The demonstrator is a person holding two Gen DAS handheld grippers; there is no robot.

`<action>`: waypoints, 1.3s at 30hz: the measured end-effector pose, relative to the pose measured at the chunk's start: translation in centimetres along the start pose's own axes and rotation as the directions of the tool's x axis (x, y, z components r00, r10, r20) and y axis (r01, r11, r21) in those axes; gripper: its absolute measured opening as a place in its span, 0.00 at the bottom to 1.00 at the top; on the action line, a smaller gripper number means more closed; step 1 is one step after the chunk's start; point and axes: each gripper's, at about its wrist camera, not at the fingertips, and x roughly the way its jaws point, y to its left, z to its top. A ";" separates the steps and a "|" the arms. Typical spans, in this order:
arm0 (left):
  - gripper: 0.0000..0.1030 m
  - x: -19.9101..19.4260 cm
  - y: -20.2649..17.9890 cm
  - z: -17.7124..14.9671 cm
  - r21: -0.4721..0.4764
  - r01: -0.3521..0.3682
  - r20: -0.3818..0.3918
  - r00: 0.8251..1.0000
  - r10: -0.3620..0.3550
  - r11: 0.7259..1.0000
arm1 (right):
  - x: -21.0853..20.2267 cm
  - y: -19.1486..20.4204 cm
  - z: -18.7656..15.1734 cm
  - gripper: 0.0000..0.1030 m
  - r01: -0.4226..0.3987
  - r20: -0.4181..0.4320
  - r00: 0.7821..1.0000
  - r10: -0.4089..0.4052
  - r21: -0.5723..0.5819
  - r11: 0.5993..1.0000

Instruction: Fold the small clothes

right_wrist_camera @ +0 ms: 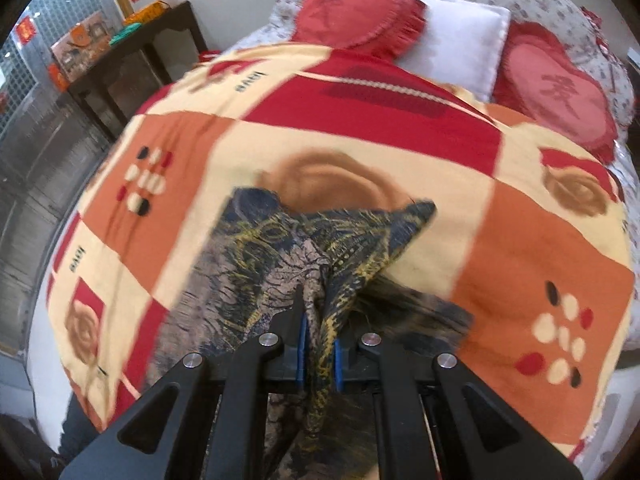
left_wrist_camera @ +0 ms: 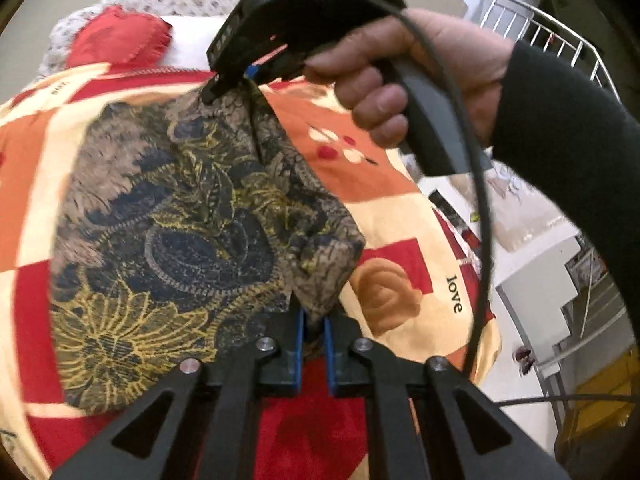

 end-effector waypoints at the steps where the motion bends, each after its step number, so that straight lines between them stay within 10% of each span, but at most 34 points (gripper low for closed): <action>1: 0.07 1.1 -0.2 -0.1 0.001 0.003 -0.018 1.000 -0.003 1.000 | 0.2 -0.9 -0.4 0.11 0.004 -0.007 1.000 -0.003 0.015 1.000; 8: 0.08 3.1 0.1 -2.6 0.008 0.004 -0.093 0.996 -0.003 1.000 | 4.8 -5.9 -4.5 0.20 -0.042 -0.052 0.997 0.056 0.232 0.972; 12: 0.22 0.5 1.4 -3.9 0.007 0.059 -0.107 0.993 -0.057 0.998 | 3.1 -8.0 -6.7 0.21 -0.143 0.075 0.989 0.124 0.379 0.914; 19: 0.59 -6.3 4.5 -1.3 0.018 -0.120 0.145 0.983 0.116 0.993 | -5.3 -4.3 -11.5 0.23 -0.111 0.297 0.954 0.032 0.253 0.961; 23: 0.56 -3.1 7.1 -0.9 -0.012 -0.211 0.080 0.974 0.212 0.977 | -4.0 1.3 -15.8 0.07 -0.074 0.269 0.962 0.041 0.114 0.991; 31: 0.46 -1.1 7.8 -3.5 0.083 -0.273 0.037 0.962 0.271 0.958 | 1.3 1.3 -24.3 0.03 -0.078 0.256 0.967 -0.006 0.316 0.946; 35: 0.40 -3.5 8.7 -0.5 -0.033 -0.237 0.089 0.967 0.239 0.971 | -0.3 1.0 -22.7 0.04 -0.052 0.200 0.980 -0.009 0.297 0.954; 39: 0.43 -4.0 10.0 5.5 -0.121 -0.267 0.167 0.944 0.285 0.956 | -3.4 1.6 -17.7 0.04 0.031 0.305 0.946 -0.113 0.262 0.965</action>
